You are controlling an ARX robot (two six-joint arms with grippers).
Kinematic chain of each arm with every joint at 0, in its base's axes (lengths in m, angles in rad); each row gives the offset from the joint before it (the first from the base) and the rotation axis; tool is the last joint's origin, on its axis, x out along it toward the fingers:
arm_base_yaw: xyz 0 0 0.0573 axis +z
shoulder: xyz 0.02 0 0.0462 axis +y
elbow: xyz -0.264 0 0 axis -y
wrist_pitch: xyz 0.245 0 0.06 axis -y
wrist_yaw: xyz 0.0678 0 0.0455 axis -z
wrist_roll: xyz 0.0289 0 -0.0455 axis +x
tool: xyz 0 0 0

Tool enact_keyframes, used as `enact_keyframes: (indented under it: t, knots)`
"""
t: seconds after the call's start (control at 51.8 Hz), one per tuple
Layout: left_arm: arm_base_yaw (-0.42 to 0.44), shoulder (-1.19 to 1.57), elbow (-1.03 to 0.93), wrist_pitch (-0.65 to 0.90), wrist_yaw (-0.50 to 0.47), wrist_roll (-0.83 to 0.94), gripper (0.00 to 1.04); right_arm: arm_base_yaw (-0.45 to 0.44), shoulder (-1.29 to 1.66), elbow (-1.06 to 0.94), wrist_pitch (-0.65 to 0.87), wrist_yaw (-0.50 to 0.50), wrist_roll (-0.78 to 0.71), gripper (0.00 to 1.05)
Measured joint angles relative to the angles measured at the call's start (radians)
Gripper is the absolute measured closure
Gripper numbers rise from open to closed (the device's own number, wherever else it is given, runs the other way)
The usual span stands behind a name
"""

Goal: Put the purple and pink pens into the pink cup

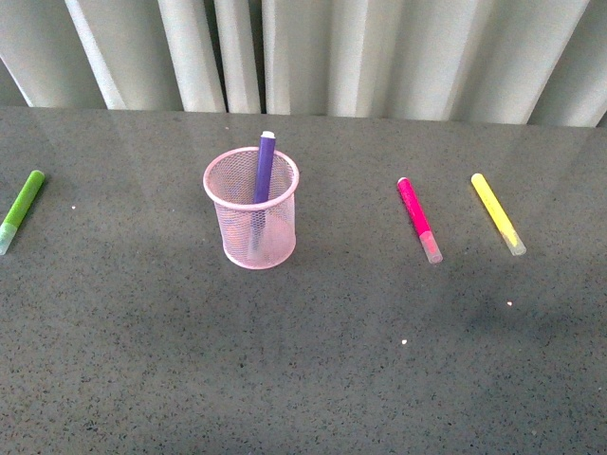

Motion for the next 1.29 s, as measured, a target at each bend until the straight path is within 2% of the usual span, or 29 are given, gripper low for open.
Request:
enact_keyframes:
  t: [0.27, 0.367, 0.444, 0.56, 0.83, 1.294]
  knots:
    - [0.035, -0.177, -0.152, -0.041, 0.033, 0.010, 1.01, 0.000, 0.000, 0.000, 0.000, 0.000, 0.000, 0.07]
    - [0.044, -0.241, -0.187, -0.069, 0.046, 0.014, 1.01, 0.000, 0.000, 0.000, 0.000, 0.000, 0.000, 0.07]
    - [0.085, -0.296, -0.216, -0.100, 0.101, 0.014, 1.01, 0.000, 0.000, 0.000, 0.000, 0.000, 0.000, 0.07]
    - [0.110, -0.378, -0.248, -0.146, 0.101, 0.014, 1.01, 0.000, 0.000, 0.000, 0.000, 0.000, 0.000, 0.07]
    - [0.110, -0.560, -0.301, -0.277, 0.106, 0.014, 1.01, 0.000, 0.000, 0.000, 0.000, 0.000, 0.000, 0.07]
    - [0.110, -0.940, -0.343, -0.601, 0.107, 0.014, 1.01, 0.000, 0.000, 0.000, 0.000, 0.000, 0.000, 0.07]
